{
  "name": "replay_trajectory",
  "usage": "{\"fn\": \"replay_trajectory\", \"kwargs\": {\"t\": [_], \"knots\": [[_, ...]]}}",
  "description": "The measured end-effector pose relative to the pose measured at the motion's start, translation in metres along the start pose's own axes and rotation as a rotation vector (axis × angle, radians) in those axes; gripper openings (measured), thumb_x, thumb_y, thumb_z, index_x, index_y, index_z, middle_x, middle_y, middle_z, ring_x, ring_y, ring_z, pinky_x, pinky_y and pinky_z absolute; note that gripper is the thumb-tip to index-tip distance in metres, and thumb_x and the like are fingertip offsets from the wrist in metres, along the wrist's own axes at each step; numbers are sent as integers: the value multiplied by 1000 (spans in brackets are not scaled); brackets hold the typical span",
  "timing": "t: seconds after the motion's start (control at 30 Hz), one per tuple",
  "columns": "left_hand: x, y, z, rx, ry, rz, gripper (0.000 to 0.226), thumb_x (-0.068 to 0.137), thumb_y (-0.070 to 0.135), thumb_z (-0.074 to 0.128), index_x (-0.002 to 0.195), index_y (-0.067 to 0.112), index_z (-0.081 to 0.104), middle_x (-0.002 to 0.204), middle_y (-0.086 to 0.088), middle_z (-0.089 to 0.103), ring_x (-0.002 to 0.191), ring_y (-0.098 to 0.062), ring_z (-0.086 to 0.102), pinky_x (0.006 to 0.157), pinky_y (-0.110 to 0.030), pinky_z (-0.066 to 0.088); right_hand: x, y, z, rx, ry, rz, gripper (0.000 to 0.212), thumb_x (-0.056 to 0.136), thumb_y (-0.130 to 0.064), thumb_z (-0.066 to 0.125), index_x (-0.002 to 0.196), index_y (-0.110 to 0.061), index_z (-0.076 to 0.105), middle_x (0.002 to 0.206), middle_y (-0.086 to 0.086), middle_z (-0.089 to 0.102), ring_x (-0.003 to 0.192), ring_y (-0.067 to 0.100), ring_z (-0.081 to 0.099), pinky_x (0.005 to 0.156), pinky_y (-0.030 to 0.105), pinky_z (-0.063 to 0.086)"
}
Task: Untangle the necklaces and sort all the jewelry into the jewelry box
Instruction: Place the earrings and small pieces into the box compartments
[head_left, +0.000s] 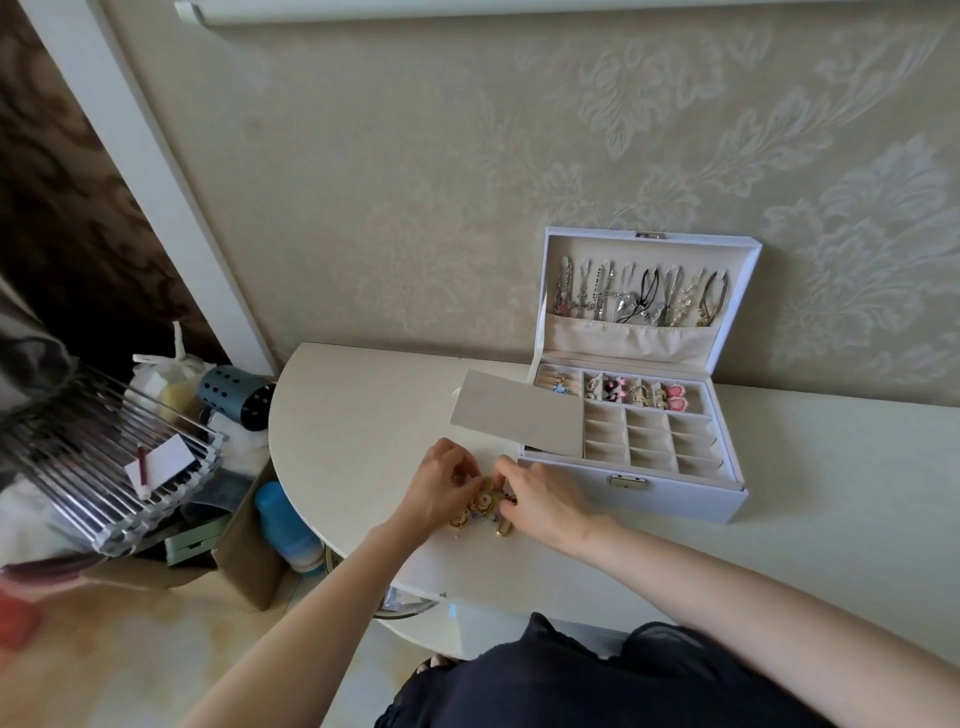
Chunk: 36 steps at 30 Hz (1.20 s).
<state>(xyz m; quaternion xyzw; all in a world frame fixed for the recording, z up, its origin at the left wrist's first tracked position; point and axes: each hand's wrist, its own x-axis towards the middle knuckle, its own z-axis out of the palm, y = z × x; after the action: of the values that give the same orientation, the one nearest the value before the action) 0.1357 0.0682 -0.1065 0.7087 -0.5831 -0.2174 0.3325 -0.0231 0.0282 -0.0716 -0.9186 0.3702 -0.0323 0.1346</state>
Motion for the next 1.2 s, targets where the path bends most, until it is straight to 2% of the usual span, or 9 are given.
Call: {"fn": "replay_trajectory", "kwargs": {"t": [0.2, 0.4, 0.5, 0.6, 0.73, 0.83, 1.0, 1.1, 1.2], "knots": [[1, 0, 0, 46, -55, 23, 12, 80, 6, 62, 91, 6, 66, 99, -2, 48, 96, -19, 51, 80, -20, 41, -2, -1, 4, -17, 11, -2, 24, 91, -20, 49, 114, -13, 50, 102, 12, 64, 91, 32, 61, 58, 29, 32], [0, 1, 0, 46, -41, 36, 4, 79, 8, 67, 83, 6, 66, 98, -4, 52, 94, -19, 53, 81, -21, 42, -4, 1, 7, 127, 43, 87, 11, 90, -22, 54, 99, -16, 57, 97, 5, 65, 88, 25, 62, 60, 26, 35], [-4, 5, 0, -43, -6, 0, 10, 79, 5, 64, 78, 15, 63, 96, -4, 57, 91, -20, 55, 81, -29, 48, -6, 1, 8, 165, 64, 95, 9, 89, -19, 53, 96, -16, 58, 87, 4, 65, 82, 24, 61, 57, 26, 35], [-8, 9, -1, -110, 31, -22, 20, 79, 5, 65, 73, 22, 57, 92, -3, 62, 88, -20, 58, 78, -35, 50, -11, 1, 3, 194, 136, 85, 8, 89, -20, 53, 93, -19, 59, 68, -8, 52, 68, 18, 52, 47, 23, 28], [-11, 14, -3, -142, 61, -24, 9, 81, 9, 66, 79, 16, 62, 89, -1, 65, 86, -14, 57, 76, -24, 47, -16, 5, -2, 223, 216, 98, 7, 88, -23, 54, 90, -23, 61, 61, -10, 49, 63, 15, 48, 56, 26, 30], [-14, 18, -2, -168, 95, -18, 6, 82, 9, 66, 80, 13, 63, 85, -1, 68, 78, -9, 58, 66, -13, 42, -20, 8, -3, 259, 232, 116, 6, 86, -19, 57, 85, -20, 63, 54, -11, 47, 60, 14, 48, 58, 26, 33], [-17, 28, 0, -241, 90, -68, 8, 82, 7, 67, 78, 7, 60, 79, -5, 67, 70, -13, 59, 61, -19, 47, -27, 10, -6, 287, 290, 114, 5, 85, -17, 61, 81, -16, 64, 74, -5, 68, 70, 16, 62, 62, 27, 44], [-20, 32, 1, -275, 86, -60, 13, 81, 4, 67, 86, 11, 57, 79, -1, 65, 70, -7, 59, 61, -14, 45, -30, 11, -6, 301, 317, 101, 7, 82, -13, 61, 75, -13, 61, 74, -2, 66, 70, 17, 58, 64, 30, 45], [-24, 34, 2, -255, 56, -17, 26, 84, 3, 63, 103, 19, 60, 80, -2, 64, 66, 0, 56, 60, -10, 43, -32, 10, -6, 398, 342, 63, 17, 76, -2, 60, 65, -11, 50, 66, 0, 54, 64, 17, 49, 58, 28, 39]]}}
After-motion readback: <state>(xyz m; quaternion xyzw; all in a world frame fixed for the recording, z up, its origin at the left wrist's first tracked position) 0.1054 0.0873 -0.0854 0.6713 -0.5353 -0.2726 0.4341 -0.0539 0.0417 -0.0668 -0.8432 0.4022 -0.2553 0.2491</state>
